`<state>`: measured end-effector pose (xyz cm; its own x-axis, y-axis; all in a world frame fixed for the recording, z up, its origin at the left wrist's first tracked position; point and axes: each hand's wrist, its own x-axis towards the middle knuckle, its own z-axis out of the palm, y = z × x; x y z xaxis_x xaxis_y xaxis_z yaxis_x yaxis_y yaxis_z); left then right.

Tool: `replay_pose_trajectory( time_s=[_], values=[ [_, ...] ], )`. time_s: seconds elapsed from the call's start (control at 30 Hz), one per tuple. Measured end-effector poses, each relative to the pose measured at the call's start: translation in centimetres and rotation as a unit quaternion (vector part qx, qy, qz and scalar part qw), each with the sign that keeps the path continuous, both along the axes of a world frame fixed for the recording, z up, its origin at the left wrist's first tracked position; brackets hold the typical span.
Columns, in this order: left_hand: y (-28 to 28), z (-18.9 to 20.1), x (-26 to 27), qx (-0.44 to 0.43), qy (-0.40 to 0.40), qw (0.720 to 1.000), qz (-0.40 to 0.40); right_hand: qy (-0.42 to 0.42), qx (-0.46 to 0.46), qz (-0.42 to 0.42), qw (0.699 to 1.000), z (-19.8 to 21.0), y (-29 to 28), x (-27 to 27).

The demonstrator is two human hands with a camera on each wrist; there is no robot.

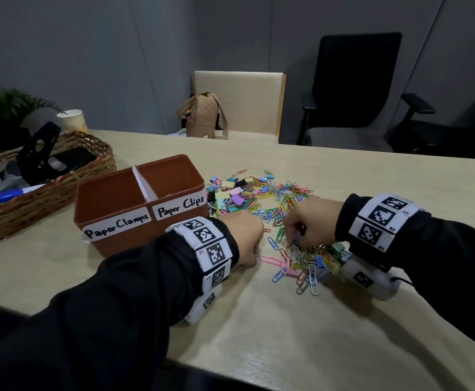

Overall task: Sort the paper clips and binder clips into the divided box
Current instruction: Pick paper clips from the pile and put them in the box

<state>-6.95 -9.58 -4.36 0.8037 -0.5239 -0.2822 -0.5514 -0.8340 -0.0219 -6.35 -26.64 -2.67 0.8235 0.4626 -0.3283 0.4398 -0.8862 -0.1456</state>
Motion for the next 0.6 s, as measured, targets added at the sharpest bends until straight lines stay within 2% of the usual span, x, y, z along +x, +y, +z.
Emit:
replay_pose_trajectory(
  time_s=[0.17,0.4,0.5,0.6],
  values=[
    [-0.2,-0.5,0.2,-0.002,-0.007,1.000,-0.001,0.033,0.077,-0.095,0.992,0.8,-1.4,0.9],
    [-0.2,-0.1,0.2,0.004,0.002,1.000,-0.004,0.044,0.119,-0.138,0.982,0.5,-1.8,1.0],
    [-0.2,0.2,0.4,-0.032,0.014,0.999,0.009,0.035,0.073,-0.104,0.991,0.7,-1.4,0.8],
    [0.0,0.1,0.2,-0.079,0.018,0.996,0.023,0.050,0.003,-0.027,0.998,0.4,-0.8,0.2]
  ],
)
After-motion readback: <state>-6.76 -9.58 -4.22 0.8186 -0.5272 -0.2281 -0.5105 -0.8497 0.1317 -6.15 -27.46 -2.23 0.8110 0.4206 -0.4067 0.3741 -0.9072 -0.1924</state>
